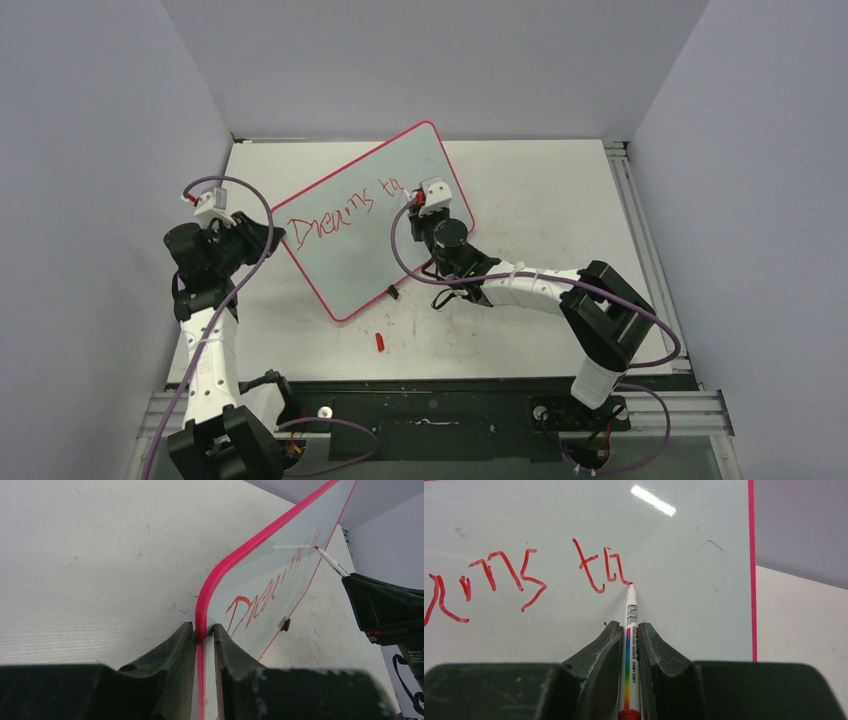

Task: Write a sentence on the whiteboard

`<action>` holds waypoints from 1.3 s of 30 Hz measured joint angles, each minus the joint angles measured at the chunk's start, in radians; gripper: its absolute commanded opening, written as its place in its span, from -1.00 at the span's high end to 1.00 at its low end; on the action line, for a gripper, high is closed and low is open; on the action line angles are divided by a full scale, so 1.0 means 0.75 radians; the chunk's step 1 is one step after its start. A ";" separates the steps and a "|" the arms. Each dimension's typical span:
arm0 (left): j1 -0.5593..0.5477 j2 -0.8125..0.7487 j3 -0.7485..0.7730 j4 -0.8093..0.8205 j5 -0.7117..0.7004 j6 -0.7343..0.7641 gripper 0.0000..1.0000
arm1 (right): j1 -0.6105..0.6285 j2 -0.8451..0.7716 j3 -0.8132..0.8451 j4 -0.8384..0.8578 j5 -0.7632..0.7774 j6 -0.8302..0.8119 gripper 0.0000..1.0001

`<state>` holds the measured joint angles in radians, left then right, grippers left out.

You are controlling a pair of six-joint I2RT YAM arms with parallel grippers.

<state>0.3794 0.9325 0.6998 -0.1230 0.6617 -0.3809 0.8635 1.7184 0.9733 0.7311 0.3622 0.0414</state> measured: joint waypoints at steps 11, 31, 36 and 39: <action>-0.001 0.000 0.000 0.000 0.000 0.000 0.66 | -0.013 -0.037 0.051 -0.052 -0.018 -0.035 0.89; -0.001 0.000 0.000 0.000 0.000 0.001 0.66 | -0.061 0.026 0.170 -0.055 -0.109 -0.040 0.89; -0.001 0.000 0.000 0.000 0.000 0.001 0.67 | -0.063 0.040 0.176 -0.060 -0.115 -0.041 0.89; -0.001 0.000 0.000 0.000 0.000 0.001 0.67 | -0.065 0.040 0.176 -0.060 -0.121 -0.041 0.89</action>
<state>0.3790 0.9325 0.6998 -0.1230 0.6617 -0.3801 0.8150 1.7485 1.1053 0.6861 0.2718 0.0109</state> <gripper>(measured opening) 0.173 0.155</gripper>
